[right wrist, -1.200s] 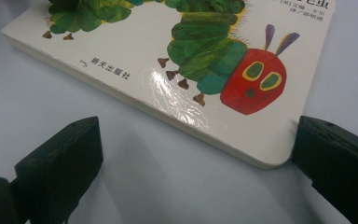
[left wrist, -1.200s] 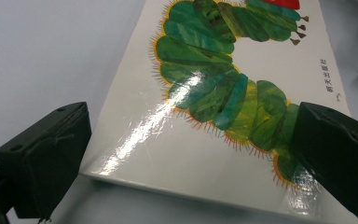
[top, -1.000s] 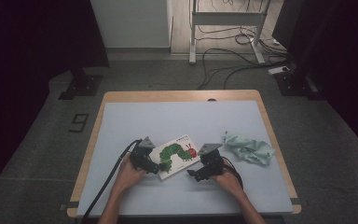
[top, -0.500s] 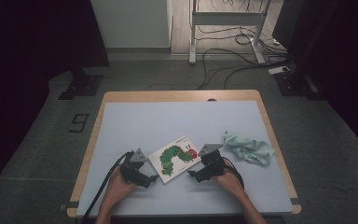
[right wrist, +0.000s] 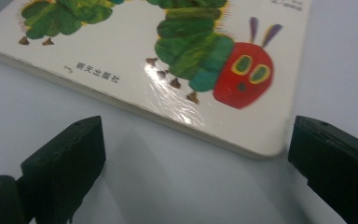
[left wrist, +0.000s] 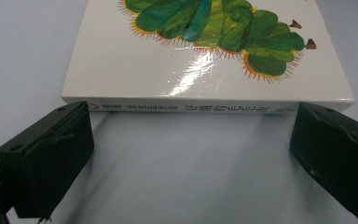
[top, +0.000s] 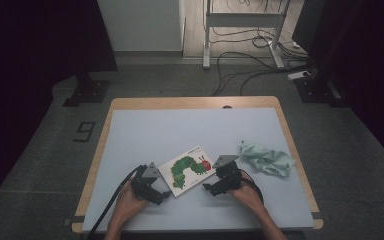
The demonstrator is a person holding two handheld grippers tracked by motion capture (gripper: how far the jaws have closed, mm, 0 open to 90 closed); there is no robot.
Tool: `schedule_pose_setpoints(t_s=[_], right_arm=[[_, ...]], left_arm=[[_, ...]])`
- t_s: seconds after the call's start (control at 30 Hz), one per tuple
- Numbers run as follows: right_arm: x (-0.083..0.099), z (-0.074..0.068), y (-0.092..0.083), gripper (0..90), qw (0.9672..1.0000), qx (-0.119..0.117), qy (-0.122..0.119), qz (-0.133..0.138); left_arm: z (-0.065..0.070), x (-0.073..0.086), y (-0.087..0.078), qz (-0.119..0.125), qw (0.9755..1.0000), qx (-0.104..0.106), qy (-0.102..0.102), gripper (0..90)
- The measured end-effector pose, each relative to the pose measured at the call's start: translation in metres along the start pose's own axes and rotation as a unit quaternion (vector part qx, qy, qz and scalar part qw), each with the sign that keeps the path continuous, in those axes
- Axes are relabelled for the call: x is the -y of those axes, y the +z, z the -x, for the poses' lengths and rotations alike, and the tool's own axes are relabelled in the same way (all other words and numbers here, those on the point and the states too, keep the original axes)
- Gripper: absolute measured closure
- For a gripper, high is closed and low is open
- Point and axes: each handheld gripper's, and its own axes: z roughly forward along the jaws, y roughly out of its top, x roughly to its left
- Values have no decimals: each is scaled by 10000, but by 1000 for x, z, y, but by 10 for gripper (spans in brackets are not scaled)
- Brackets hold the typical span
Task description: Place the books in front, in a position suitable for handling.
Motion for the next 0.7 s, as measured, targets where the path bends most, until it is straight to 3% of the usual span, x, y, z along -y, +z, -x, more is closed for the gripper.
schedule_pose_setpoints(t_s=[0.27, 0.7], right_arm=[[3, 17, -32, 40, 9994, 196, 244, 143], [14, 47, -66, 48, 9972, 528, 526, 39]], left_arm=[[2, 4, -4, -2, 9998, -114, -146, 0], [6, 17, -14, 21, 9990, -277, -343, 0]])
